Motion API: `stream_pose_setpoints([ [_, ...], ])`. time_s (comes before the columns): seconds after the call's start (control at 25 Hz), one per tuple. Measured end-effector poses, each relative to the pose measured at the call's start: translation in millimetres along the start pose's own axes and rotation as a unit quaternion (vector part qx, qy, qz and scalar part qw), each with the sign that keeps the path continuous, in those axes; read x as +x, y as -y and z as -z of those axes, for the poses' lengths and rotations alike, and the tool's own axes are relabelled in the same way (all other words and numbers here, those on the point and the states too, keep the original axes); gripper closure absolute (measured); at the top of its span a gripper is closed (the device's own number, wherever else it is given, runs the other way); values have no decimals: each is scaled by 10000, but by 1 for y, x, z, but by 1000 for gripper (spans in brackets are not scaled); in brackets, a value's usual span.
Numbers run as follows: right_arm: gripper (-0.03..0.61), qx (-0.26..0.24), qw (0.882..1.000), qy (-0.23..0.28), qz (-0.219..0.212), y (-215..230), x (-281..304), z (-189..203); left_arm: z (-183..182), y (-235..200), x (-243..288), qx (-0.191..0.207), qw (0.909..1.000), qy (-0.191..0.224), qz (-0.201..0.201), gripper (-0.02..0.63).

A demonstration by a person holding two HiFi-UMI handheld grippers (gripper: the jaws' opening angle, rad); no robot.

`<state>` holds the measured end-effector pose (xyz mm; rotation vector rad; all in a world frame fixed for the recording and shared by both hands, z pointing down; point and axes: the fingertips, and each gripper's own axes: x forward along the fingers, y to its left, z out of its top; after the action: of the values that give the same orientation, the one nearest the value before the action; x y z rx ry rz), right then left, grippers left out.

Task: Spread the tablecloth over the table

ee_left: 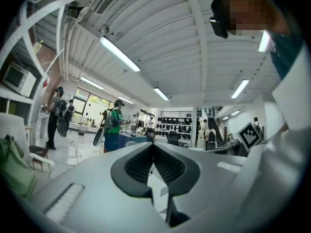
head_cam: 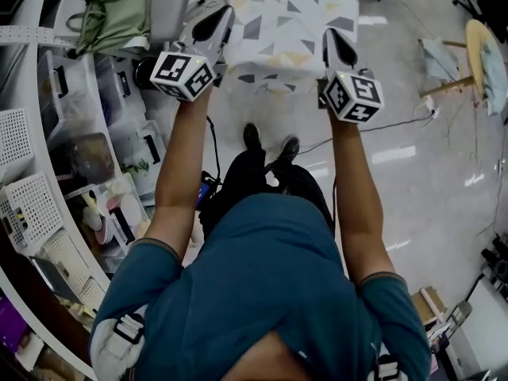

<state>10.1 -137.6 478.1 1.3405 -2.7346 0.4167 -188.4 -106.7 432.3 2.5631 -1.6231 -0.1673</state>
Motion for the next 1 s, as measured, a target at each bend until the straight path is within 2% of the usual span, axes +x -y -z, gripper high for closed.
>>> stream_pose_setpoints([
  [0.12, 568, -433, 9981, 258, -342, -36, -13, -43, -34, 25, 0, 513, 9978, 1, 414, 615],
  [0.24, 569, -707, 9943, 451, -652, -67, -27, -80, -66, 50, -2, 837, 9932, 42, 804, 615],
  [0.44, 569, -1029, 9864, 649, -1108, -113, -52, -125, -110, 74, -13, 1169, 9876, 219, 1023, 615],
  [0.64, 571, -1250, 9767, 533, -1662, -154, -72, -148, -140, 91, -26, 1227, 9856, 274, 1130, 615],
  [1.0, 571, -1489, 9721, 531, -1731, -173, -98, -169, -166, 115, -59, 1035, 9862, 461, 1211, 615],
])
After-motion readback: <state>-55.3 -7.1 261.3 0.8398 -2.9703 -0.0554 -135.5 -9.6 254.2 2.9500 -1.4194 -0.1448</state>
